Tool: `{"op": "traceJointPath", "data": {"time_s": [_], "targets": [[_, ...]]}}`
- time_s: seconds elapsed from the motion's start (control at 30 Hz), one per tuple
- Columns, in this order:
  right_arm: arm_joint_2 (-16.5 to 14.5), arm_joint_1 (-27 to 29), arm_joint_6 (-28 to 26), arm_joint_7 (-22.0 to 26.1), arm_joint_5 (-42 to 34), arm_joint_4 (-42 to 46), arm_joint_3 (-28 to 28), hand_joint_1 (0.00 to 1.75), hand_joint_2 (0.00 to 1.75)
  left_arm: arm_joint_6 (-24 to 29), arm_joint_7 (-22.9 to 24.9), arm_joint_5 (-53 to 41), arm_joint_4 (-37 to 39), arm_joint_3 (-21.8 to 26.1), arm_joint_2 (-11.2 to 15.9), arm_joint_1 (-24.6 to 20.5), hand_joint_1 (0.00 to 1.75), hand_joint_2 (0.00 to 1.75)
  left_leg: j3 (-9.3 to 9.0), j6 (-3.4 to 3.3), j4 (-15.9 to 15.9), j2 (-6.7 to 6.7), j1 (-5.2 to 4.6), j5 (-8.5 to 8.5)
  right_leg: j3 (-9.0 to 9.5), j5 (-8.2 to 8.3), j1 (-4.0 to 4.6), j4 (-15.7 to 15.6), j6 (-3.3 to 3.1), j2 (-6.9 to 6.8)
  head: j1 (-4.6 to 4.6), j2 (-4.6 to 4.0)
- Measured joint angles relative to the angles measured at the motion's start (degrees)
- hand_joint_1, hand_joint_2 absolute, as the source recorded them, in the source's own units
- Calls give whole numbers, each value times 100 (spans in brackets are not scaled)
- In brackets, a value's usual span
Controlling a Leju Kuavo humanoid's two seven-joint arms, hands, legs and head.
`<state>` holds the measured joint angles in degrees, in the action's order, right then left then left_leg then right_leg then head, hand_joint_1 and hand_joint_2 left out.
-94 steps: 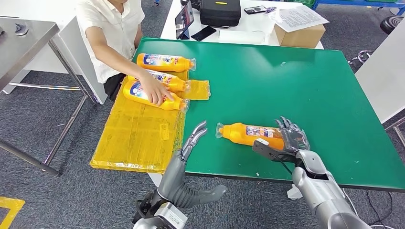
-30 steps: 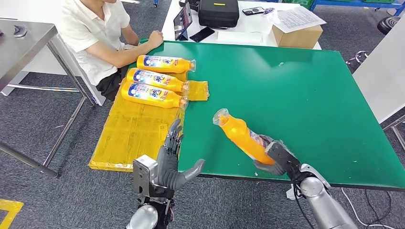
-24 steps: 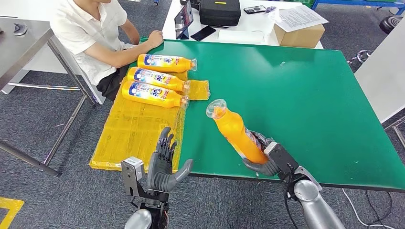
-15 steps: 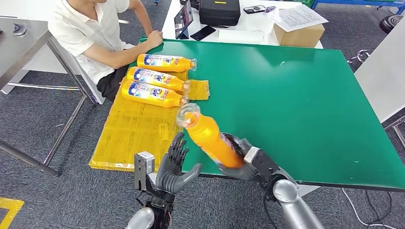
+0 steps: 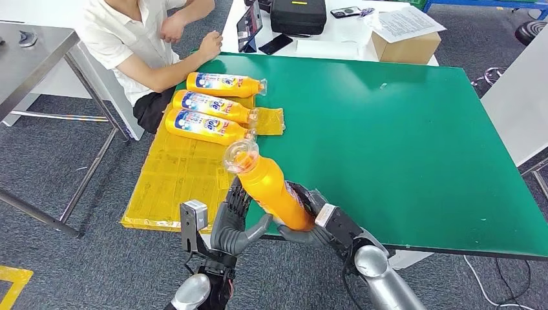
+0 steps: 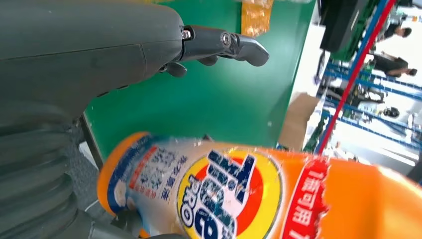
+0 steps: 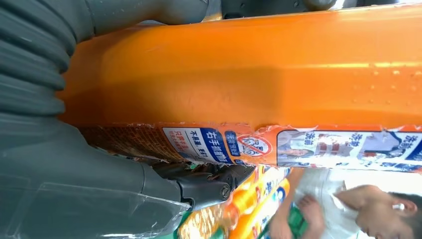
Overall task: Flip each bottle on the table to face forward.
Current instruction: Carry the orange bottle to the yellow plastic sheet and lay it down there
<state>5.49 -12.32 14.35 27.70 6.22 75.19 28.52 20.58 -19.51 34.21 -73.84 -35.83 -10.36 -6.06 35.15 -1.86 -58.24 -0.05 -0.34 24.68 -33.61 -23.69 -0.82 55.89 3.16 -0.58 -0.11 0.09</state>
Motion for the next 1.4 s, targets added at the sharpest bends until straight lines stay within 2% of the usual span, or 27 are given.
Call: {"op": "traceJointPath", "data": {"time_s": [0.37, 0.7, 0.83, 1.17, 1.3, 1.4], "targets": [[-188, -296, 112, -118, 94, -386, 594, 175, 175, -245, 80, 71, -104, -32, -14, -29, 0, 175, 3, 1, 0, 1, 3, -1, -7, 0, 1, 2, 0, 0, 0, 0], [-188, -328, 50, -158, -66, -527, 628, 175, 175, -451, 44, -288, -248, -69, 79, 29, 0, 175, 7, 0, 0, 1, 1, -1, -10, 0, 0, 1, 0, 1, 0, 0], [-188, -348, -20, -165, 73, -545, 665, 175, 175, -448, 37, -380, -246, -76, 85, 43, 16, 175, 7, 1, 0, 2, 1, -1, -12, 0, 1, 1, 0, 1, 0, 0], [-190, -460, -121, -197, 336, -593, 846, 175, 175, -393, 73, -422, -140, -33, 83, -11, 16, 175, 7, 1, 0, 3, 2, -2, -12, 0, 1, 2, 0, 1, 1, 0], [-190, -474, -121, -205, 342, -612, 859, 175, 175, -393, 73, -424, -124, -20, 83, -16, 175, 175, 9, 1, 0, 3, 1, -1, -13, 0, 0, 2, 0, 1, 0, 0], [-190, -495, -131, -207, 403, -625, 884, 175, 175, -401, 74, -422, -101, -7, 83, -20, 175, 175, 10, 1, 0, 3, 1, -1, -14, 0, 1, 2, 0, 1, 0, 0]]}}
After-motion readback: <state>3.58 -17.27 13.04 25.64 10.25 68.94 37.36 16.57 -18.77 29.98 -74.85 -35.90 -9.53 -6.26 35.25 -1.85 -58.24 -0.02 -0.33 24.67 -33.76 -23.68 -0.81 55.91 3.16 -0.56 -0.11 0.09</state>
